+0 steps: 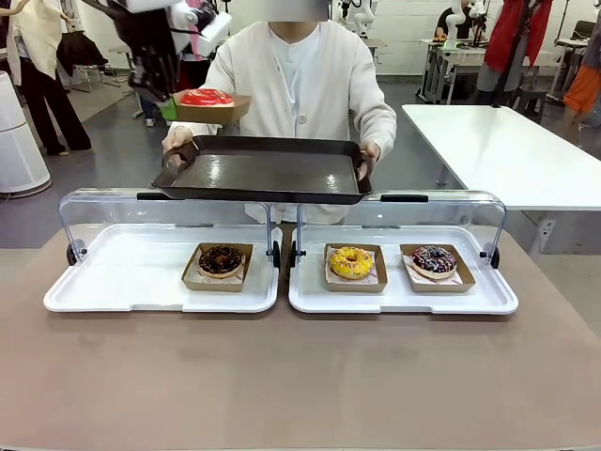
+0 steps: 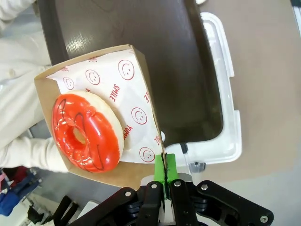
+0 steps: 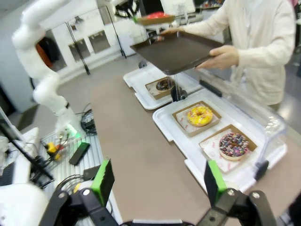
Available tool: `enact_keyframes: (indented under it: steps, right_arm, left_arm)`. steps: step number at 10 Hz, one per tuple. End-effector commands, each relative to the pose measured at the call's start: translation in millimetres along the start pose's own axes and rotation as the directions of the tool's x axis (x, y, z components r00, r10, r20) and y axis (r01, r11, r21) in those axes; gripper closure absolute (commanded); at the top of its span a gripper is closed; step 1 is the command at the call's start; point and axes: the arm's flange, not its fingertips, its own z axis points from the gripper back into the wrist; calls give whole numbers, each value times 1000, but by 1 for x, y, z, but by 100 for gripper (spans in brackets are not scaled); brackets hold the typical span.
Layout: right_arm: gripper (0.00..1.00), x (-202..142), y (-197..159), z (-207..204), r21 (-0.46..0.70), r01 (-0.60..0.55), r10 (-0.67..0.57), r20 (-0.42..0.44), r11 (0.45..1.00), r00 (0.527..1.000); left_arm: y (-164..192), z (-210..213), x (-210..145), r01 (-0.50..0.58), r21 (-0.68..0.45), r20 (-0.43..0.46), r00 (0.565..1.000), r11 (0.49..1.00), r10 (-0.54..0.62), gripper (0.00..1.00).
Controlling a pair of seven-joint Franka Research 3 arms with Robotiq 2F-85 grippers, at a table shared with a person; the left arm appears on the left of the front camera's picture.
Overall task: Provide the desired donut to the person.
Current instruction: Place the picked Paper togo box onto the Handle tray extended by the person.
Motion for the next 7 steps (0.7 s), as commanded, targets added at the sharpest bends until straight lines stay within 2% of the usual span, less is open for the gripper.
enact_keyframes:
  steps: [1,6,7]
  right_arm:
    - [0,-1,0,-1,4,-7,7,17,1000,1000]
    - [0,-1,0,-1,4,-7,7,17,1000,1000]
    - [0,-1,0,-1,4,-7,7,17,1000,1000]
  left_arm:
    - [18,-14,5,-27,-20,-11,1000,999,27,99]
    - [25,-92,-1,-18,-137,29,999,990,22,99]
    - [27,-94,-2,-18,-137,24,999,990,21,83]
